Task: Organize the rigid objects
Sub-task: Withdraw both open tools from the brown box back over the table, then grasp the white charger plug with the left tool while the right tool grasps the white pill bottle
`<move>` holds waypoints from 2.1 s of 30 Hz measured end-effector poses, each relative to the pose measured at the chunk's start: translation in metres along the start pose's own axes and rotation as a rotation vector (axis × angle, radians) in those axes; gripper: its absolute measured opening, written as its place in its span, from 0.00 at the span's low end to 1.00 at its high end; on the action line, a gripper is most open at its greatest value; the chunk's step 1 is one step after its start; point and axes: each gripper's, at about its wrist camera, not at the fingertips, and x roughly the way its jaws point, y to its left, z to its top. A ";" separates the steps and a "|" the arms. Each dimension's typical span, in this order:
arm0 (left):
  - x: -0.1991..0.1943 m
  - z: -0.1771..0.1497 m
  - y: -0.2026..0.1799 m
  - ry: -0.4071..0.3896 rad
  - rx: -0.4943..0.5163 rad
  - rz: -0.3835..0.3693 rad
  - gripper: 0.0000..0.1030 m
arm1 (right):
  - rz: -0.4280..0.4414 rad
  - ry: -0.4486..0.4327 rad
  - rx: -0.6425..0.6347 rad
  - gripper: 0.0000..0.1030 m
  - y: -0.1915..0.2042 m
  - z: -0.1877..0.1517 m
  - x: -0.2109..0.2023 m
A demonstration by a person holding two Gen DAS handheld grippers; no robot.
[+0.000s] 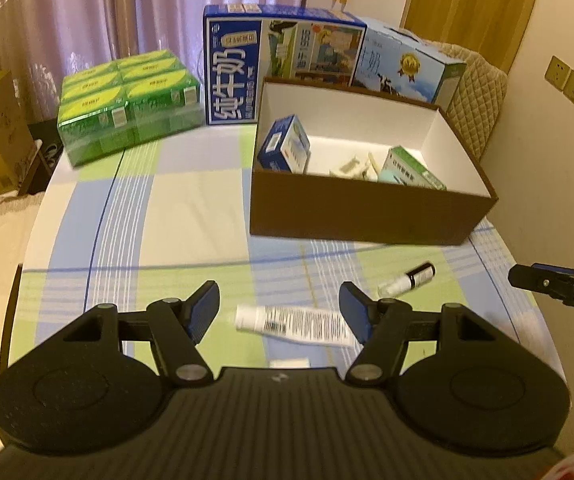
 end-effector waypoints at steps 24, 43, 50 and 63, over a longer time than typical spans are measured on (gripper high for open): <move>0.016 -0.063 -0.007 0.152 -0.014 -0.050 0.61 | -0.034 0.125 -0.032 0.68 0.010 -0.043 0.013; 0.039 -0.086 -0.016 0.217 0.002 -0.047 0.61 | -0.045 0.204 -0.101 0.68 0.020 -0.065 0.032; 0.050 -0.090 -0.015 0.237 0.003 -0.033 0.61 | -0.052 0.230 -0.098 0.68 0.018 -0.067 0.042; 0.080 -0.093 -0.010 0.251 0.000 -0.017 0.60 | -0.078 0.266 -0.086 0.68 0.011 -0.069 0.061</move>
